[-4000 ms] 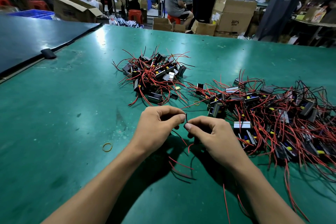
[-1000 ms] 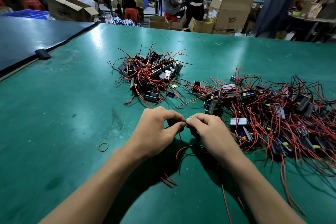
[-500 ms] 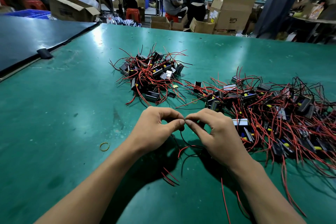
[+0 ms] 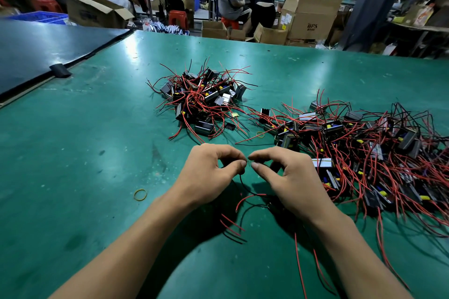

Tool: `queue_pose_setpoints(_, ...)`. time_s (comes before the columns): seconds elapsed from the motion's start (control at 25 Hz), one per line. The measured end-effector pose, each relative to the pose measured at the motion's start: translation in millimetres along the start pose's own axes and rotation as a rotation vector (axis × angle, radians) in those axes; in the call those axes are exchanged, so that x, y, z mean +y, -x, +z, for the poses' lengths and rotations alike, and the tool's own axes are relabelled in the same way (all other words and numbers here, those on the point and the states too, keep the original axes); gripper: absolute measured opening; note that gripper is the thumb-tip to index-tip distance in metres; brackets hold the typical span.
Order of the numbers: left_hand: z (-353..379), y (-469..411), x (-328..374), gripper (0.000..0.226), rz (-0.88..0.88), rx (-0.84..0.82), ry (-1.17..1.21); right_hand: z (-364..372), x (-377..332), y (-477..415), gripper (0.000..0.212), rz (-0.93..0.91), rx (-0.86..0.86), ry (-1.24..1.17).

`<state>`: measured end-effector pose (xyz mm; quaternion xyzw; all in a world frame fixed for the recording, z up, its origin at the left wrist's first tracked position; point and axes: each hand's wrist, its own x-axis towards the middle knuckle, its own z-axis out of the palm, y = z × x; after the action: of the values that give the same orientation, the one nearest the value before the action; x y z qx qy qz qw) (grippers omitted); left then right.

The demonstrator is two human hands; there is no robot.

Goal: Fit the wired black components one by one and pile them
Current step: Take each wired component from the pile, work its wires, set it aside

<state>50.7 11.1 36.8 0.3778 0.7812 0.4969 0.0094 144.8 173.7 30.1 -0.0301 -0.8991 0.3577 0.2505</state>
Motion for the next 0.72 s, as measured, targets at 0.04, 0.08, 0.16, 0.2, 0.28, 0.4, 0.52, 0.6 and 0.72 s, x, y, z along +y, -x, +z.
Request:
queue_pose_setpoints(0.04, 0, 0, -1, 0.010, -0.008, -0.002, 0.003, 1, 1, 0, 0.013, -0.075, 0.011, 0.059)
queue_pose_setpoints(0.08, 0, -1, -1, 0.011, -0.012, -0.006, 0.007, 3, 2, 1, 0.013, -0.128, 0.017, 0.106)
queue_pose_setpoints(0.16, 0, 0, -2, 0.011, -0.016, -0.019, 0.019, 3, 5, 1, 0.011, -0.192, 0.037, 0.175)
queue_pose_setpoints(0.2, -1, 0, -1, 0.011, -0.016, -0.024, 0.025, 1, 5, 1, 0.010, -0.210, 0.049, 0.202)
queue_pose_setpoints(0.28, -1, 0, -1, 0.011, -0.013, -0.027, 0.027, -1, 3, 1, 0.011, -0.239, 0.058, 0.241)
queue_pose_setpoints(0.4, -2, -1, 1, 0.008, -0.014, -0.027, 0.041, 3, -4, 1, 0.004, -0.113, 0.065, 0.103)
queue_pose_setpoints(0.52, -2, 1, 3, 0.006, 0.007, -0.018, 0.063, 8, -5, -2, 0.015, 0.192, 0.032, -0.193)
queue_pose_setpoints(0.6, -2, 1, 4, 0.006, -0.006, -0.013, 0.078, 8, -5, -2, 0.015, 0.267, 0.005, -0.299)
queue_pose_setpoints(0.72, -4, 0, 3, 0.008, -0.098, -0.034, 0.152, 6, -7, 0, 0.004, 0.121, 0.099, -0.185)
